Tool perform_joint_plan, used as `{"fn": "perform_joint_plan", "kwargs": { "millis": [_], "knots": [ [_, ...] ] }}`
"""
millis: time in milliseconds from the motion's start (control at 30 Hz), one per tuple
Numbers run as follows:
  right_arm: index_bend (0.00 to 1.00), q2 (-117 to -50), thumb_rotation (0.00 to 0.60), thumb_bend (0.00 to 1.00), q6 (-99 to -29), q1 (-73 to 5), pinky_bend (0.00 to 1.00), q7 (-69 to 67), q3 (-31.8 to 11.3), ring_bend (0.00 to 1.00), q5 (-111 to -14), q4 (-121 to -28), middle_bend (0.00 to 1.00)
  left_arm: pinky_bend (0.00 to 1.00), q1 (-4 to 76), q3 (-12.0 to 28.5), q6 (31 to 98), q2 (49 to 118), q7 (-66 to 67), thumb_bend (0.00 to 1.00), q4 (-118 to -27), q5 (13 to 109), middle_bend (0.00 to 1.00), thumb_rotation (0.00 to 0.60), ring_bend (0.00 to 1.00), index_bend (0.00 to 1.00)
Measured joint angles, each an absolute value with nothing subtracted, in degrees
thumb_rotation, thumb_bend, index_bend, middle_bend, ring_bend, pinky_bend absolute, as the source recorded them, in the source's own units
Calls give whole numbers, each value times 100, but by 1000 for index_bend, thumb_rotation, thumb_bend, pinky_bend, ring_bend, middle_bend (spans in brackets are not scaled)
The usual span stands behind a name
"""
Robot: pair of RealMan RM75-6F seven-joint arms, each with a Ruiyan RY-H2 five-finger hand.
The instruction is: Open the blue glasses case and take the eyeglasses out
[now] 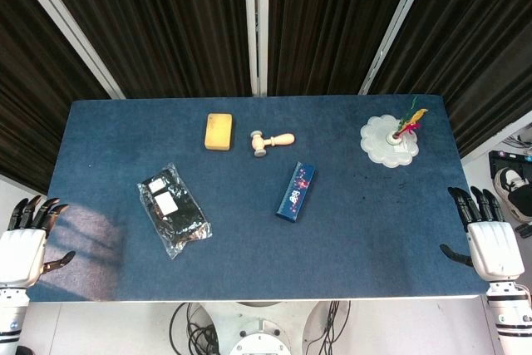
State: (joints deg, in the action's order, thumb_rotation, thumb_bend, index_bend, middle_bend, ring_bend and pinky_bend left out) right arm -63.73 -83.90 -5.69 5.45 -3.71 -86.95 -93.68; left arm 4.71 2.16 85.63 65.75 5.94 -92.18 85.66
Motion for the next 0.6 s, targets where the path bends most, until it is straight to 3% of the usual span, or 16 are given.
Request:
{"fn": "perform_joint_plan", "kwargs": {
  "millis": [200,600],
  "knots": [
    [0,-6352,600,24,-8339,-629,0,563,-385,0,-8721,-9396,121,2,500,187,8475,6500,-105,68,-9273,8619,119,600,16,212],
    [0,-6373,600,26,-8253,-719,0,532,-366,0,-8808,-9381,120,0,482,198,8550,6525,314,68,-9236,8619,118,600,16,212]
  ]
}}
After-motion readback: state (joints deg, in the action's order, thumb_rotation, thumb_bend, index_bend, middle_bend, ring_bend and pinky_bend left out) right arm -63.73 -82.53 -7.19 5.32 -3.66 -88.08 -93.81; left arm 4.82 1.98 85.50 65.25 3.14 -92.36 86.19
